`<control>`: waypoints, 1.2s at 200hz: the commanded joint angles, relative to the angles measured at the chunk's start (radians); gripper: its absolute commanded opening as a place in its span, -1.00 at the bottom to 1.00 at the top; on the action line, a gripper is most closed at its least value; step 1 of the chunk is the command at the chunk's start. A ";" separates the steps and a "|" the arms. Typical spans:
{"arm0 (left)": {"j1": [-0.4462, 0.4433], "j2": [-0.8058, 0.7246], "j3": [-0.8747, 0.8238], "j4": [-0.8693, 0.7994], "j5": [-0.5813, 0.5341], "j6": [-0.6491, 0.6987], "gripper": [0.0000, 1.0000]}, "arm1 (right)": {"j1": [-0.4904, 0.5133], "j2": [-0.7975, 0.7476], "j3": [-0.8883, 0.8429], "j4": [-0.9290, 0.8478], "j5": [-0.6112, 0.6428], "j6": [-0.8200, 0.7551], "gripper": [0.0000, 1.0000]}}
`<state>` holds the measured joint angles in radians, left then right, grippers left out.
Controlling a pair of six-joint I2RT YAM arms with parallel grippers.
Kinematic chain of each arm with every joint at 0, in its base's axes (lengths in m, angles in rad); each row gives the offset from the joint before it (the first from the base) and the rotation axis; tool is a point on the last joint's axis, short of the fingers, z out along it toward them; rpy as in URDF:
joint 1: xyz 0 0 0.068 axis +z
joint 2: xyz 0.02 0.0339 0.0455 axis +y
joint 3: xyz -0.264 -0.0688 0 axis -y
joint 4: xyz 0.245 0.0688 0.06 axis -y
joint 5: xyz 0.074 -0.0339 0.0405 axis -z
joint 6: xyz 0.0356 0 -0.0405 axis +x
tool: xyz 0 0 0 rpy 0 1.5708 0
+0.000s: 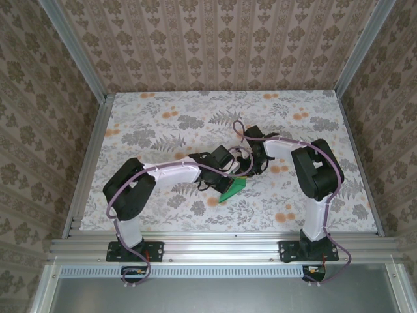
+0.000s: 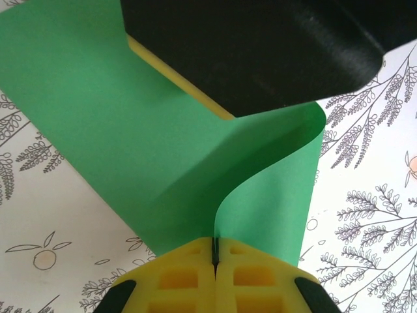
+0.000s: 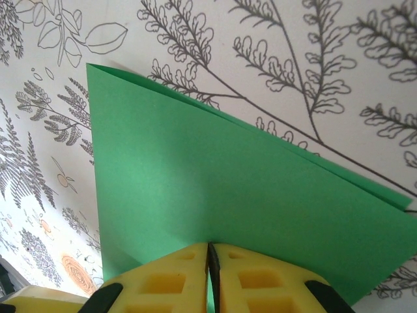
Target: Fold a paper plane with a square sheet of paper (pick it up from the middle)
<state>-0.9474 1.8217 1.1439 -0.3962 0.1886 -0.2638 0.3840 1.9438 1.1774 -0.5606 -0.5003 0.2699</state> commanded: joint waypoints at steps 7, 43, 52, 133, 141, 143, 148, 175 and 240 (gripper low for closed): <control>0.005 0.027 0.005 -0.003 0.028 0.017 -1.00 | 0.012 0.032 -0.014 -0.044 0.037 0.017 -0.74; 0.005 0.001 -0.017 0.003 0.050 -0.010 -0.99 | 0.012 0.034 -0.011 -0.045 0.039 0.017 -0.74; 0.004 -0.008 -0.022 0.003 0.061 -0.019 -0.98 | 0.012 0.033 -0.010 -0.045 0.040 0.017 -0.74; -0.001 -0.040 -0.045 -0.020 0.047 -0.042 -0.97 | 0.010 0.037 -0.009 -0.038 0.060 0.041 -0.74; 0.000 -0.044 -0.052 -0.016 0.042 -0.046 -0.97 | 0.011 0.037 -0.010 -0.035 0.059 0.044 -0.73; 0.001 -0.046 -0.053 -0.015 0.042 -0.047 -0.97 | 0.011 0.037 -0.010 -0.035 0.057 0.045 -0.74; 0.000 -0.050 -0.059 -0.009 0.038 -0.048 -0.97 | 0.011 0.035 -0.012 -0.034 0.056 0.046 -0.74; 0.000 -0.052 -0.060 -0.006 0.027 -0.042 -0.96 | 0.010 0.038 -0.012 -0.032 0.057 0.049 -0.74; 0.002 -0.033 -0.031 0.000 0.014 -0.016 -0.95 | 0.009 0.029 -0.023 -0.010 0.049 0.076 -0.73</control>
<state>-0.9474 1.8072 1.0908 -0.3923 0.2131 -0.2943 0.3843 1.9442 1.1774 -0.5579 -0.5003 0.3183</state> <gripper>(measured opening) 0.053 0.133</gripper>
